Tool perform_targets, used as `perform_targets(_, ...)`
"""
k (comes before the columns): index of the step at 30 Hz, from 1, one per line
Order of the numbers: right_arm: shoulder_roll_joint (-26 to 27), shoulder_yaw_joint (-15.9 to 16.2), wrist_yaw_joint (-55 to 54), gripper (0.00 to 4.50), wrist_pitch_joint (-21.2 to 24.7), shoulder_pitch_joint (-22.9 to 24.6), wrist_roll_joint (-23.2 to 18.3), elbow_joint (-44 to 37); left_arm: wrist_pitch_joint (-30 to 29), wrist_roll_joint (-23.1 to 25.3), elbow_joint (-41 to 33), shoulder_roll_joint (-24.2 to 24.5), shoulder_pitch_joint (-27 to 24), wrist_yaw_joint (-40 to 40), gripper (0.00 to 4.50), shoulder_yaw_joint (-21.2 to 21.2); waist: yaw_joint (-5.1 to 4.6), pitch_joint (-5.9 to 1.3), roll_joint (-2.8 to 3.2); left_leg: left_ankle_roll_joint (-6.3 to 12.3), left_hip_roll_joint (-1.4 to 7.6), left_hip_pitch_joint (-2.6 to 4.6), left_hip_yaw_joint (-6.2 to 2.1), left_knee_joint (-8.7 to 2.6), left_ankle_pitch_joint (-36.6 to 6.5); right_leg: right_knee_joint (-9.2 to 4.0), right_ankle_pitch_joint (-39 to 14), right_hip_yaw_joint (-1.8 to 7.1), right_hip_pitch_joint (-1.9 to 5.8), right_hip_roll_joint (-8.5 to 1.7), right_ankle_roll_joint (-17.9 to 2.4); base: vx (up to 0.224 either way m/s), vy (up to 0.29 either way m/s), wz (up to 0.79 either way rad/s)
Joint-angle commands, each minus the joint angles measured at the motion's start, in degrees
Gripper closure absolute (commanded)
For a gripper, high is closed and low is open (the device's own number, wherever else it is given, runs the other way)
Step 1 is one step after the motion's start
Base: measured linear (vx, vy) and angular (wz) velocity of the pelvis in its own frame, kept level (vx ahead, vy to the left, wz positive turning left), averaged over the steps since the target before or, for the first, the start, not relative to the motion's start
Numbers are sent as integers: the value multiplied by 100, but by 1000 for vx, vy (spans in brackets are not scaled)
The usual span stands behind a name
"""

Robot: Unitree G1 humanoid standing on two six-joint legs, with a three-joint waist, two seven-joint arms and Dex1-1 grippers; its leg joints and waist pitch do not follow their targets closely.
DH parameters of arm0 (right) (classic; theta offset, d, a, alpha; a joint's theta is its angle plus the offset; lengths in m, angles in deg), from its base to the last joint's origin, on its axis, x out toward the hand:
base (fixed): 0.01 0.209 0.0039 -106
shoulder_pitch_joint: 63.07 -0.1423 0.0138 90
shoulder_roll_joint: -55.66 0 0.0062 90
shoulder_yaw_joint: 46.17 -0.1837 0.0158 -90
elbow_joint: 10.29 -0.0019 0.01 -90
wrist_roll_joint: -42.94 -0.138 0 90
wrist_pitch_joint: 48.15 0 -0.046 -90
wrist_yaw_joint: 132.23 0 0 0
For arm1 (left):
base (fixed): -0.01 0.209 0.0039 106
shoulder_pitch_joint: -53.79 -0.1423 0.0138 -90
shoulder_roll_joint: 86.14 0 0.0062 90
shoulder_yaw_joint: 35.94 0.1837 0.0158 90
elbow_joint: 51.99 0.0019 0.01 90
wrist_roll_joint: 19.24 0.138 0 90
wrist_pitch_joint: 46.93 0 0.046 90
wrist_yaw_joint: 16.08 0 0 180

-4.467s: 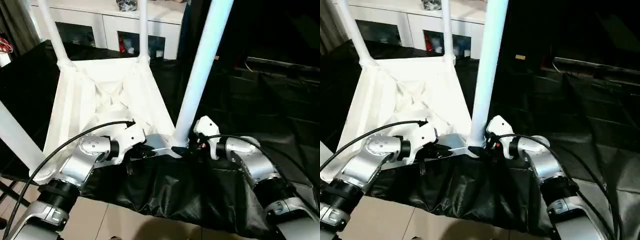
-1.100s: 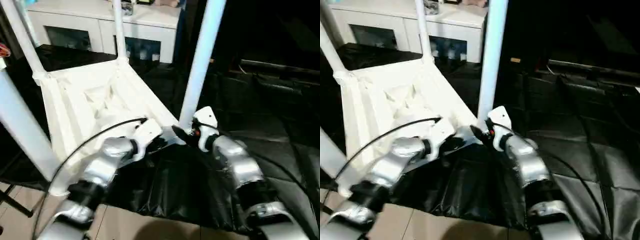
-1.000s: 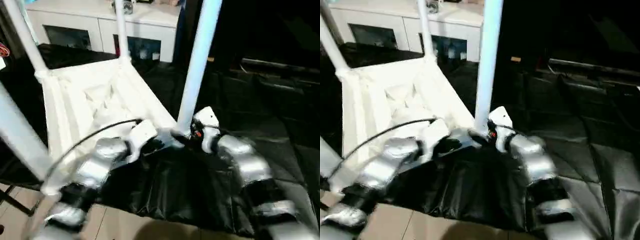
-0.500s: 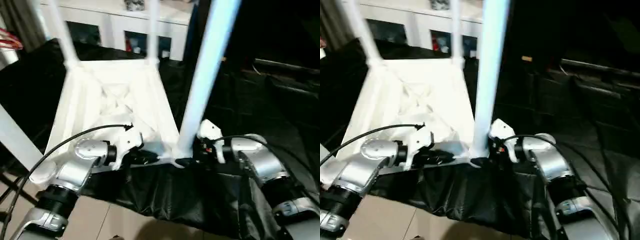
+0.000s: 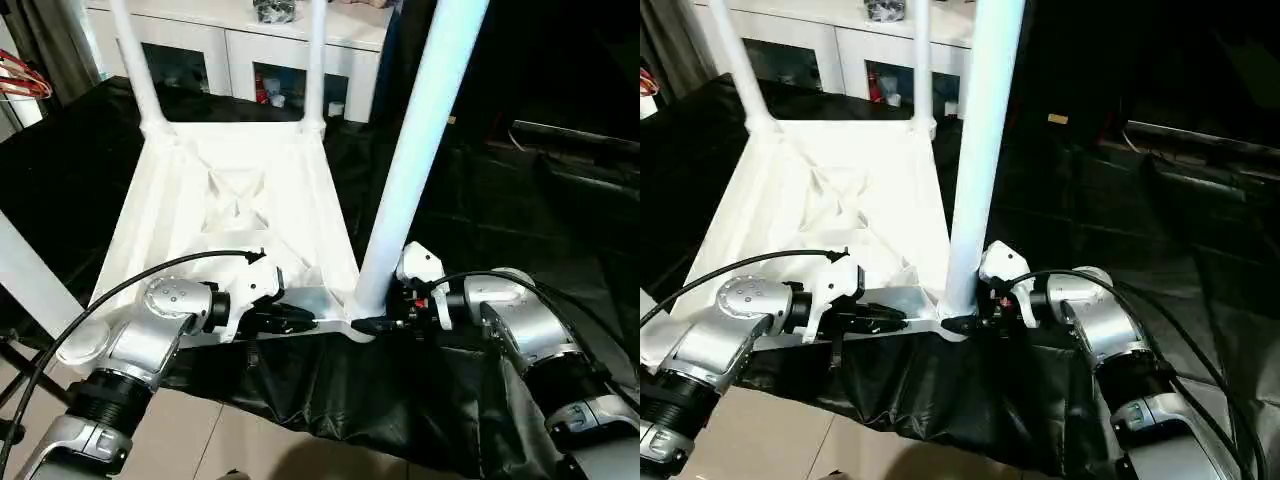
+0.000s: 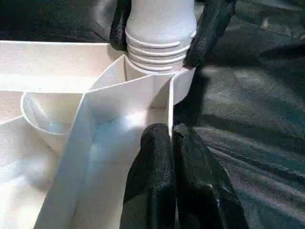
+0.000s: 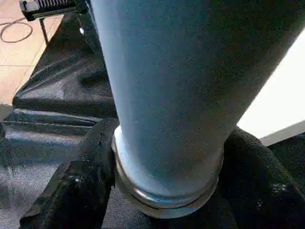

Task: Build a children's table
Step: Rotate leg to tighten

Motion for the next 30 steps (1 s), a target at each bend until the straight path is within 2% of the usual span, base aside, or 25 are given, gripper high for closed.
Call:
perform_targets(1,101,6,-54,173,6,73,-113,-129,174,-95,-73,-221,199,-221,450,3,-23,-374,-1,186,315,118,-136,-364,-1074,-456,-1443,387,278,-556,-971,0,0,0)
perform_targets(2,311,-58,-504,173,-71,115,-45,-66,120,68,71,-397,295,-647,450,-5,-46,-360,-9,177,313,101,-138,-376,-1057,-466,-1517,389,272,-549,-924,0,0,0)
perform_targets(3,384,-78,-663,173,-78,124,-21,-36,117,126,120,-457,330,-792,450,-4,-51,-348,-6,149,311,119,-140,-377,-1123,-485,-1626,388,250,-549,-906,0,0,0)
perform_targets(4,526,-112,-1018,174,-48,110,38,54,66,187,184,-574,389,-1010,450,-1,-68,-354,-22,107,303,109,-157,-379,-1174,-491,-1794,376,277,-563,-853,0,0,0)
perform_targets(6,835,-183,-1691,174,39,85,123,212,-67,298,269,-836,494,-1439,450,10,-87,-349,-5,49,302,126,-159,-379,-1226,-510,-1906,384,246,-564,-821,0,0,0)
perform_targets(7,1019,-209,-2057,175,82,74,177,282,-160,347,293,-988,548,-1643,450,26,-133,-339,-19,6,297,101,-170,-393,-1244,-508,-1952,381,261,-566,-814,0,0,0)
perform_targets(8,1178,-232,-2377,175,110,61,228,343,-226,407,313,-1114,594,-1835,450,45,-150,-352,-23,-14,292,108,-178,-389,-1247,-513,-1988,374,271,-575,-785,0,0,0)
perform_targets(10,1432,-274,-2869,175,156,28,310,431,-335,518,346,-1312,662,-2159,450,69,-203,-348,-18,23,286,104,-173,-380,-1248,-517,-1902,378,262,-566,-821,0,0,0)
perform_targets(12,1811,-413,-3547,175,216,-42,335,531,-432,676,400,-1552,732,-2506,450,111,-211,-357,-9,71,281,97,-165,-373,-1175,-515,-1792,386,264,-564,-830,0,0,0)
perform_targets(13,1883,-442,-3645,175,238,-55,320,545,-451,703,411,-1595,743,-2573,450,116,-237,-350,-3,68,285,97,-166,-386,-1140,-511,-1722,390,247,-550,-848,0,0,0)
perform_targets(14,2046,-511,-3860,175,291,-79,277,564,-493,762,429,-1691,764,-2726,450,128,-233,-362,-5,61,280,99,-171,-382,-1114,-501,-1676,381,263,-552,-852,0,0,0)
perform_targets(16,2302,-476,-3943,175,149,-42,275,446,-497,885,400,-1828,744,-2869,450,243,-242,-356,7,102,284,93,-158,-379,-1092,-494,-1494,391,264,-558,-894,0,0,0)
perform_targets(18,2362,-503,-3806,120,115,-1,153,338,-490,885,344,-1848,703,-2830,450,282,-241,-359,0,154,279,84,-159,-381,-1078,-490,-1448,388,278,-555,-883,0,0,0)
perform_targets(19,2328,-591,-3510,106,177,50,-102,174,-392,833,260,-1793,630,-2689,450,299,-234,-347,0,201,284,90,-154,-385,-1108,-505,-1457,391,273,-560,-868,0,0,0)
perform_targets(24,2011,-643,-3319,66,137,66,-74,130,-265,782,154,-1599,518,-2400,450,277,-234,-343,-5,217,287,81,-156,-389,-1122,-505,-1495,385,275,-559,-870,0,0,0)
perform_targets(26,1600,-685,-2961,52,99,51,-40,137,-194,720,16,-1374,421,-2093,450,249,-228,-346,-3,250,284,78,-153,-381,-1100,-503,-1465,387,284,-562,-880,0,0,0)
perform_targets(27,1600,-685,-2961,52,99,51,-40,137,-194,720,16,-1374,421,-2093,450,249,-228,-345,-5,260,289,77,-154,-382,-1095,-498,-1451,387,286,-561,-889,0,0,0)
perform_targets(28,1304,-676,-2632,52,133,47,-30,113,-173,648,-101,-1229,353,-1856,450,231,-219,-347,-6,292,297,77,-155,-377,-1067,-488,-1391,383,291,-559,-918,0,0,0)
perform_targets(29,1304,-676,-2632,22,133,47,-30,113,-173,648,-101,-1229,353,-1856,450,231,-219,-347,-6,292,297,77,-155,-377,-1067,-488,-1391,383,291,-559,-918,0,0,0)
perform_targets(30,1073,-618,-2318,22,130,51,-36,78,-125,572,-165,-1127,312,-1658,450,216,-215,-337,-2,315,293,73,-146,-378,-1041,-492,-1380,387,278,-555,-944,0,0,0)
